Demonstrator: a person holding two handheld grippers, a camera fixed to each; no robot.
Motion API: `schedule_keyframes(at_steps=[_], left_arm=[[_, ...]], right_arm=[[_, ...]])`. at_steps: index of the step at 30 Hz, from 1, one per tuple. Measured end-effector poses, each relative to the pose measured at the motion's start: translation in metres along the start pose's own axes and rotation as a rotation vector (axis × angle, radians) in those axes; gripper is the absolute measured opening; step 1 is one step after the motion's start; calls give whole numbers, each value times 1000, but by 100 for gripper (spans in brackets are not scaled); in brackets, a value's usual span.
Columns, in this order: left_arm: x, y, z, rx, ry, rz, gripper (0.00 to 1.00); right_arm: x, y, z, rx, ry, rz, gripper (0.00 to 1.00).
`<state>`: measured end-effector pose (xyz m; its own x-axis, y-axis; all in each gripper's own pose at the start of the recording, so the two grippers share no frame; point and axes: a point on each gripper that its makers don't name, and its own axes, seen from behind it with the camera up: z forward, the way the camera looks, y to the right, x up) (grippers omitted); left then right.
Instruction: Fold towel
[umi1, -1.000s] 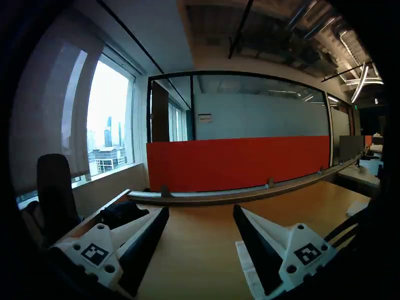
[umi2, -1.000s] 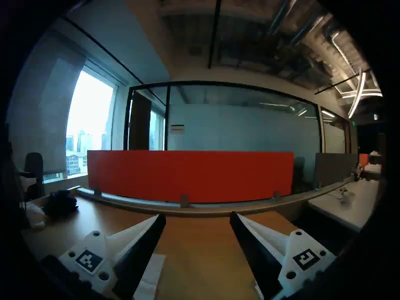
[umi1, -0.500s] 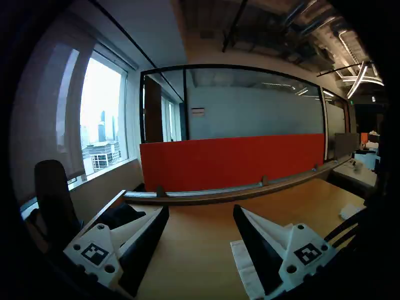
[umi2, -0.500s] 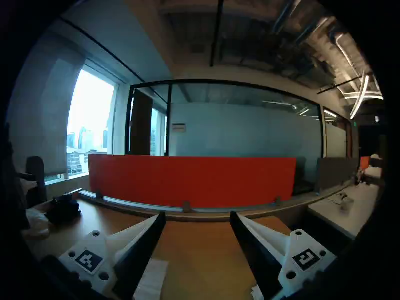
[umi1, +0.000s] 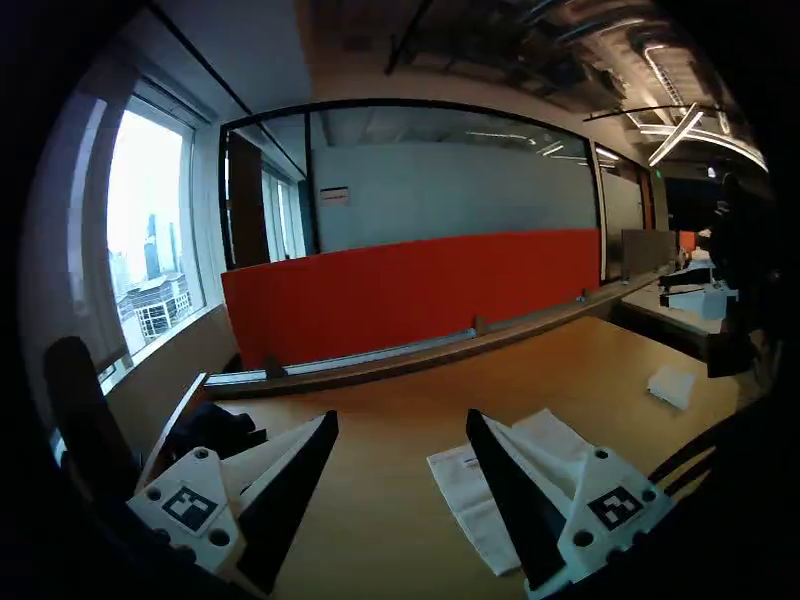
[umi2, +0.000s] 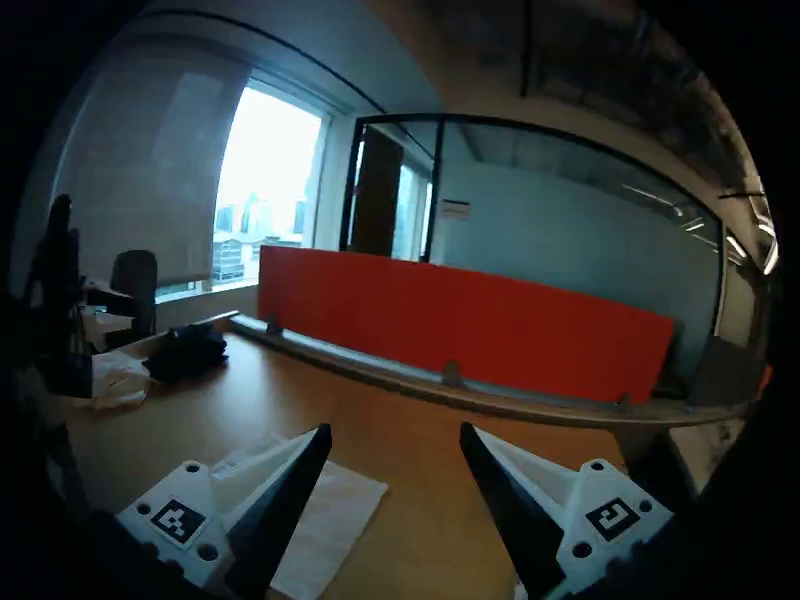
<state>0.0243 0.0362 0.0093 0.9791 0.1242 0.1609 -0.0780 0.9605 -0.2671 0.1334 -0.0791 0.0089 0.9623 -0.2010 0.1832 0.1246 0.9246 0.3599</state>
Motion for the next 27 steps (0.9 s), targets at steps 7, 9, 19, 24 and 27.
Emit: schedule_keyframes(at_steps=[7,9,19,24,27], left_arm=[[-12,16,8,-97,-43,43,95],[-17,21,10,-123,-57,57,95],[-46,45,16,-217,-117,90,95],[-64,56,20,-242,-147,99,95],[-76,64,22,-259,-168,99,95]], right_arm=[[-13,-20,6,94,-64,-38,99],[-18,-25,7,122,-81,-47,99],[-53,-50,9,240,-168,-104,99],[-70,-59,11,274,-193,-110,100],[-80,-62,14,285,-208,-115,100]])
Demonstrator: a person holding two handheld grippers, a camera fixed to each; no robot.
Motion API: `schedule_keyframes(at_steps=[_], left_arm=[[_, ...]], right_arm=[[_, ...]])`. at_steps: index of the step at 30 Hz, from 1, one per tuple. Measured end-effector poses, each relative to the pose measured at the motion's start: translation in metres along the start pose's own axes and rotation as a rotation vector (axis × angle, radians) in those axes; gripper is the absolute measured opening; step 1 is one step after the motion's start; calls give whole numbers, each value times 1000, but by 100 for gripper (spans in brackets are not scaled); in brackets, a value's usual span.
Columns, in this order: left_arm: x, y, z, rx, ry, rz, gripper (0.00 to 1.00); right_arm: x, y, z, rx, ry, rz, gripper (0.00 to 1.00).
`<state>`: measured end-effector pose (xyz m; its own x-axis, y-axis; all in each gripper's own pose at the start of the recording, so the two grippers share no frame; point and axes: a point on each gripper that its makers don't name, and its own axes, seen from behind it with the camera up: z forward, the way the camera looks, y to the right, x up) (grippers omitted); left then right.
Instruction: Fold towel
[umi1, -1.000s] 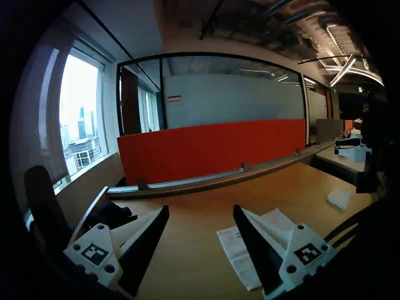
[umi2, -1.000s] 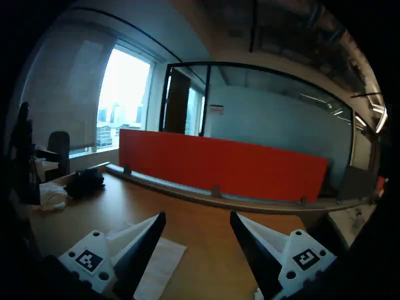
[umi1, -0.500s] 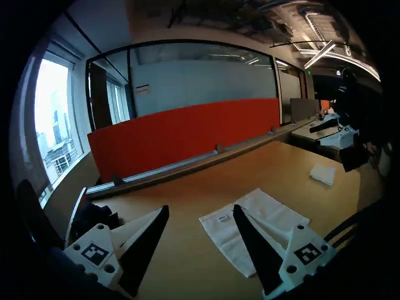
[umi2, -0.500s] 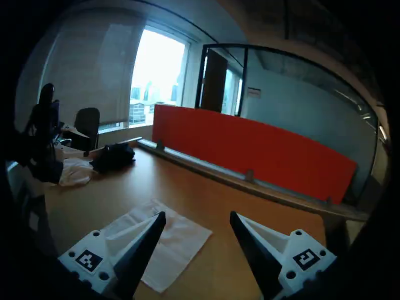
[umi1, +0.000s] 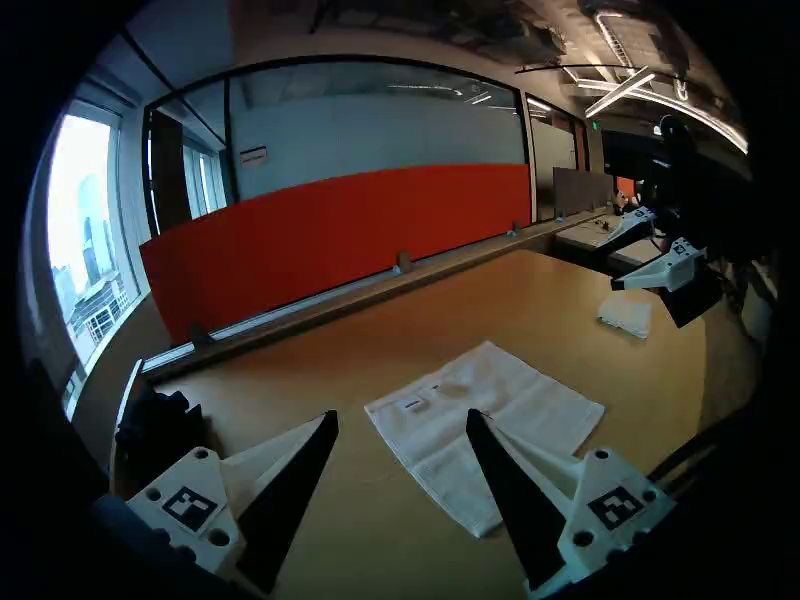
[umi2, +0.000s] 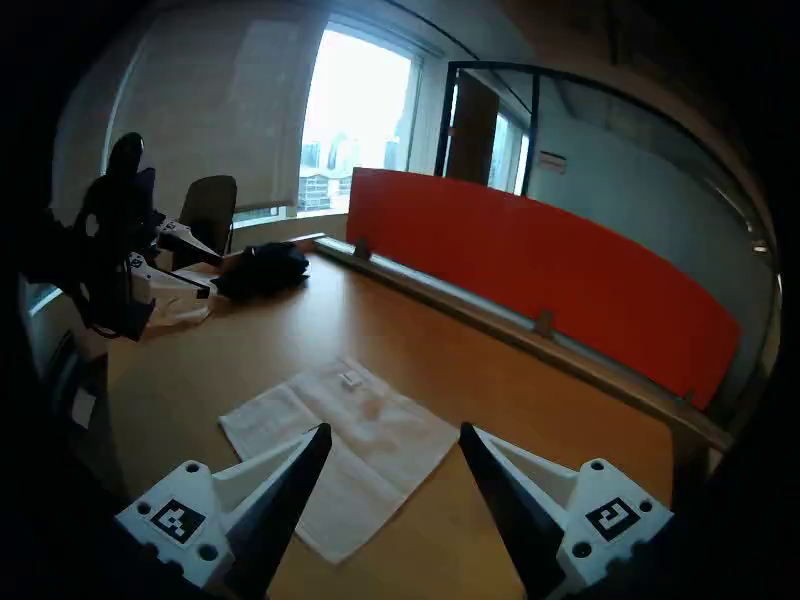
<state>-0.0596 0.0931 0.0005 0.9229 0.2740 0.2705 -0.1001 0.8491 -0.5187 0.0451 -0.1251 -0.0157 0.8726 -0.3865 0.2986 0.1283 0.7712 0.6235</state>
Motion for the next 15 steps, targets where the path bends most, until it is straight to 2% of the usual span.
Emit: schedule_keyframes(at_steps=[15], left_arm=[[-55,34,29,-79,-92,15,95]], right_arm=[[-52,-19,27,59,-68,1,100]])
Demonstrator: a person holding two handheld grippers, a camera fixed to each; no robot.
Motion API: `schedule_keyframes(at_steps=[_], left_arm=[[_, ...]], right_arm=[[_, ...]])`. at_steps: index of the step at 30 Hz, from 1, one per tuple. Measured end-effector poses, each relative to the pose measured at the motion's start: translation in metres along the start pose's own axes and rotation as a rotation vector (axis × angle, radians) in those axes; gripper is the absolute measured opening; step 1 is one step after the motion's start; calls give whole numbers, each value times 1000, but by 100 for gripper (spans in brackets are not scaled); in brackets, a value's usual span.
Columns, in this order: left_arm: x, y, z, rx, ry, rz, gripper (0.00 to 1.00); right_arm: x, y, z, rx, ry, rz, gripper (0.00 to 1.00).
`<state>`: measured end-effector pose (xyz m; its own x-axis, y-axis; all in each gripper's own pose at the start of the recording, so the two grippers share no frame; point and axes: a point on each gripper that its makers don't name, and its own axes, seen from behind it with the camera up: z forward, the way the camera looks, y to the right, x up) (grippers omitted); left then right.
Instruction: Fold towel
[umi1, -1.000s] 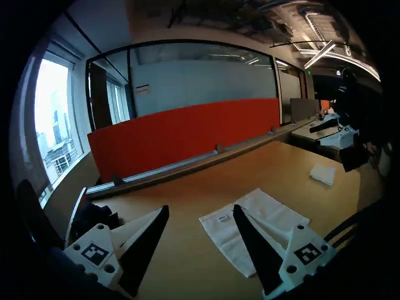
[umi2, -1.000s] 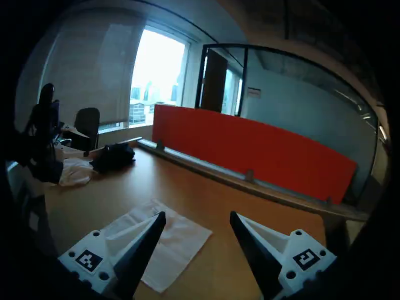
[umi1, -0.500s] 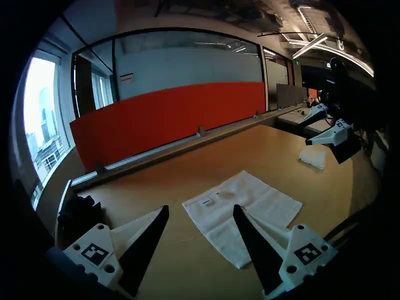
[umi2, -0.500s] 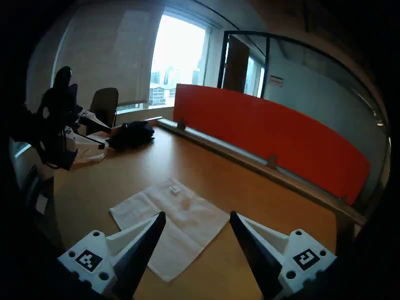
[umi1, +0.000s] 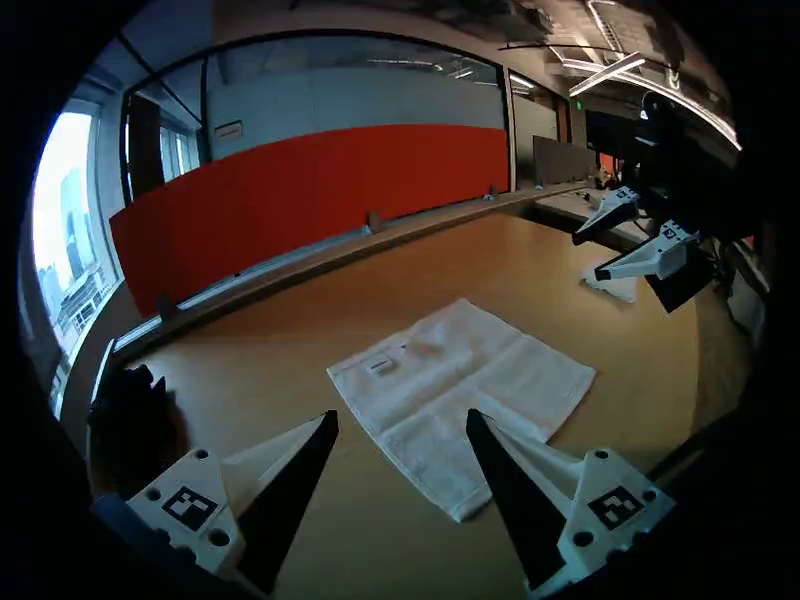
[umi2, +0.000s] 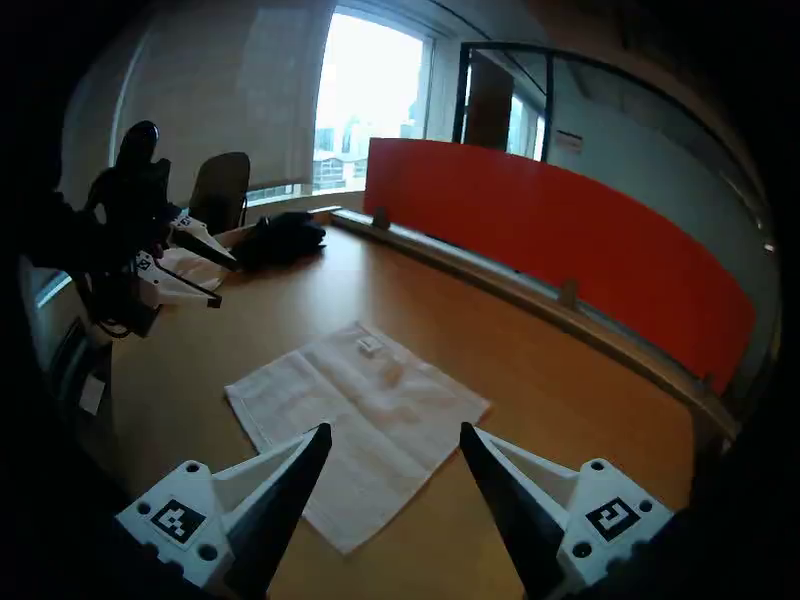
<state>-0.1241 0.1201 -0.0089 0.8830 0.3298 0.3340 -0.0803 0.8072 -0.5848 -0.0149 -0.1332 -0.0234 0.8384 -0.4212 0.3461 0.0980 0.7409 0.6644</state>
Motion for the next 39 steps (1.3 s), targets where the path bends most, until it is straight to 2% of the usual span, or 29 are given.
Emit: schedule_keyframes(at_steps=[15,23,30,39], left_arm=[[-47,25,27,-68,-86,-11,95],[-74,35,39,-99,-138,3,95],[-101,39,48,-113,-188,12,96],[-123,43,57,-137,-242,3,95]], right_arm=[[-58,-20,27,46,-89,7,100],[-87,-28,38,68,-134,-1,100],[-114,-33,45,83,-179,5,100],[-144,-38,48,110,-237,9,100]])
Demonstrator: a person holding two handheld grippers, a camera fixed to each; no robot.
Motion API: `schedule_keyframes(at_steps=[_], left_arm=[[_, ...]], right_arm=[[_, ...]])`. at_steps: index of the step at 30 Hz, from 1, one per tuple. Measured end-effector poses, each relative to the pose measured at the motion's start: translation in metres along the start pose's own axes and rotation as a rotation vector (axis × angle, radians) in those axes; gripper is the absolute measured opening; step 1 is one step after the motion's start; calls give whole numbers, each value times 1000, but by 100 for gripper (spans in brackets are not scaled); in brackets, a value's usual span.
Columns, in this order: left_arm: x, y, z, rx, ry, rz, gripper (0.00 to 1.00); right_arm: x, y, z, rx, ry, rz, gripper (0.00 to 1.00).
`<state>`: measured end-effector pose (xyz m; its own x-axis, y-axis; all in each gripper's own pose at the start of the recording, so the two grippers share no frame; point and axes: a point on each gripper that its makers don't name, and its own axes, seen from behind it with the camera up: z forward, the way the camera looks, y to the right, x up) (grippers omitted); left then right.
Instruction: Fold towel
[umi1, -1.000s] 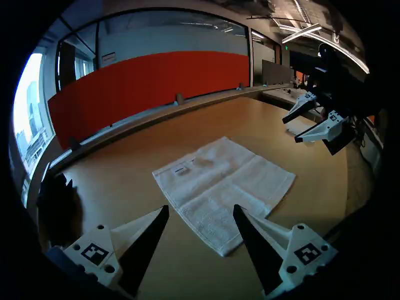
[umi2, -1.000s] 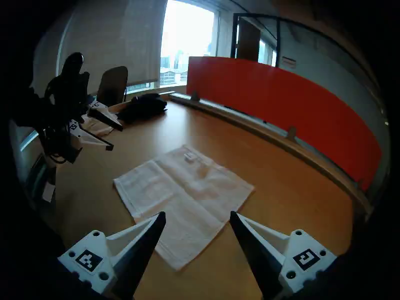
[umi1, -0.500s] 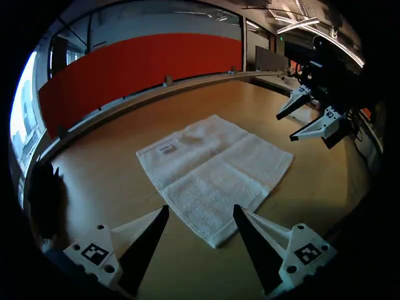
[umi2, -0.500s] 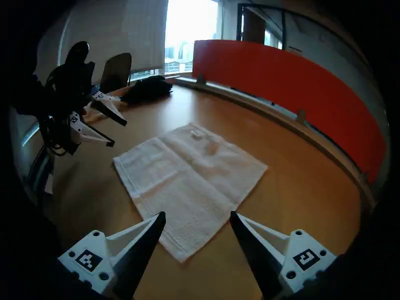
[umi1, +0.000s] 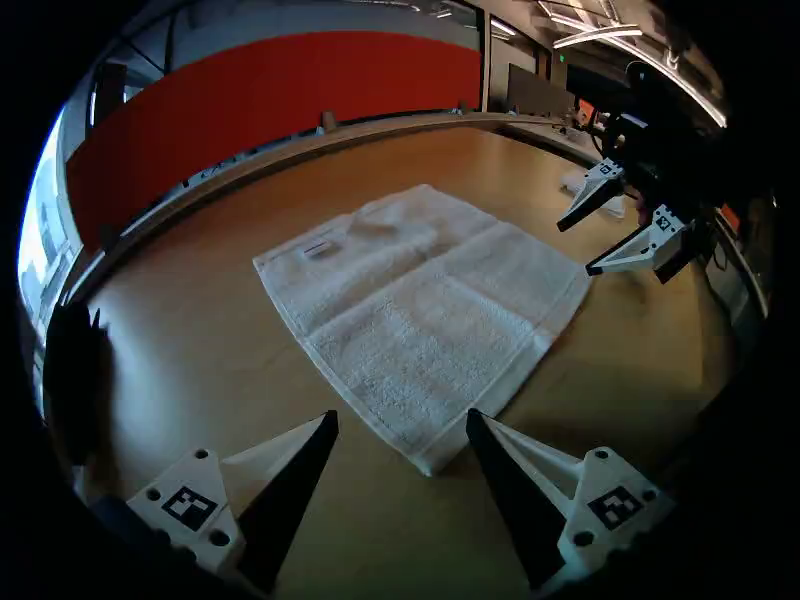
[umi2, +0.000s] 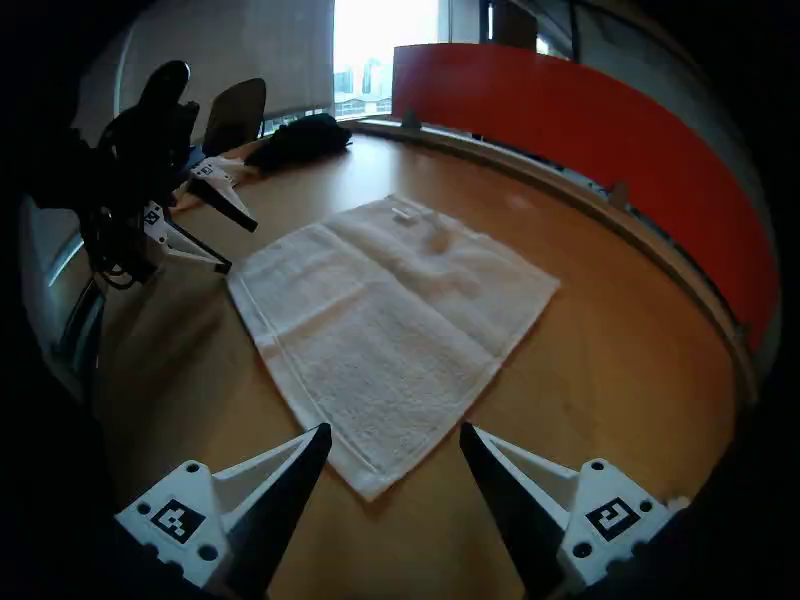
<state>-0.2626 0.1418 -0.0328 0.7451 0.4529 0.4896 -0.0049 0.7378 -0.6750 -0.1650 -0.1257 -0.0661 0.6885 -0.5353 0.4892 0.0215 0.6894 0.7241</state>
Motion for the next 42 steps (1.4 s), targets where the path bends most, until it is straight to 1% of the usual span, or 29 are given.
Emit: schedule_keyframes(at_steps=[5,9,18,21,23,29,34,38,42], left_arm=[[-8,4,5,-23,-22,2,95],[-12,6,7,-31,-36,16,95],[-21,14,9,-46,-62,41,95],[-21,14,9,-44,-59,46,95],[-21,14,10,-45,-59,40,95],[-21,14,10,-46,-59,44,95],[-21,15,10,-47,-64,47,95],[-22,15,10,-44,-73,45,95],[-22,15,9,-38,-81,38,94]], right_arm=[[-10,0,2,12,-23,0,100],[-16,0,3,18,-40,-6,100],[-15,-1,4,32,-45,-29,100],[-15,-2,3,38,-48,-31,99],[-16,-3,2,44,-53,-33,99],[-21,-8,0,61,-68,-52,99],[-22,-7,-1,65,-67,-46,98],[-24,-7,-2,68,-65,-44,91],[-24,-3,-2,56,-66,-28,78]])
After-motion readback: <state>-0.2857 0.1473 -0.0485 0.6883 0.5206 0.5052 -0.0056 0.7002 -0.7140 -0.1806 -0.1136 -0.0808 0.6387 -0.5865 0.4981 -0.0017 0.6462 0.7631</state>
